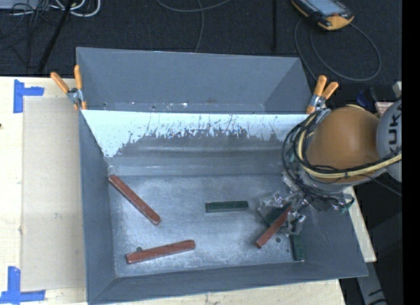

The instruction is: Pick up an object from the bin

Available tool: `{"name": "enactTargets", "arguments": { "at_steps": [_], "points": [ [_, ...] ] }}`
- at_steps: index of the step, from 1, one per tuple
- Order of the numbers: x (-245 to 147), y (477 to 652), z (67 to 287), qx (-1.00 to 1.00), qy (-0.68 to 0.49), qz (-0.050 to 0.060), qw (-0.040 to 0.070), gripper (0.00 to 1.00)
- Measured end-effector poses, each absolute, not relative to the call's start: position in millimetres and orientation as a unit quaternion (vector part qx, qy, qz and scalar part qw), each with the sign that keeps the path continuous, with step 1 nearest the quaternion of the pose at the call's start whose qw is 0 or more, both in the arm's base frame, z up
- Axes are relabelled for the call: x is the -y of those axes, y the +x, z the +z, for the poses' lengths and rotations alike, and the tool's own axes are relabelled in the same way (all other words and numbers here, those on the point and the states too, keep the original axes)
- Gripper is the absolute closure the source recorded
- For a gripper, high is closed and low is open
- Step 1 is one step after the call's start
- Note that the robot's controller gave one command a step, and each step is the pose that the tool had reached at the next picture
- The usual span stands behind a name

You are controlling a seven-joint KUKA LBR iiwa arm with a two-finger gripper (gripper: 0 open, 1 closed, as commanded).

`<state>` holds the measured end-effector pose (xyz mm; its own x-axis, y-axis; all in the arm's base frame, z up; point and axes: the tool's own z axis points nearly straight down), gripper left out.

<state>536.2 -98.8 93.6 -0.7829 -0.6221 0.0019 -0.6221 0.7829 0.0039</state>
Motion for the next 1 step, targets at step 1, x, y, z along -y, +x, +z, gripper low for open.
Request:
{"name": "enactTargets", "arguments": {
  "at_steps": [1],
  "points": [
    [98.3, 535.8, 108.0, 0.944, 0.329, -0.002, 0.003, 1.00]
  ]
}}
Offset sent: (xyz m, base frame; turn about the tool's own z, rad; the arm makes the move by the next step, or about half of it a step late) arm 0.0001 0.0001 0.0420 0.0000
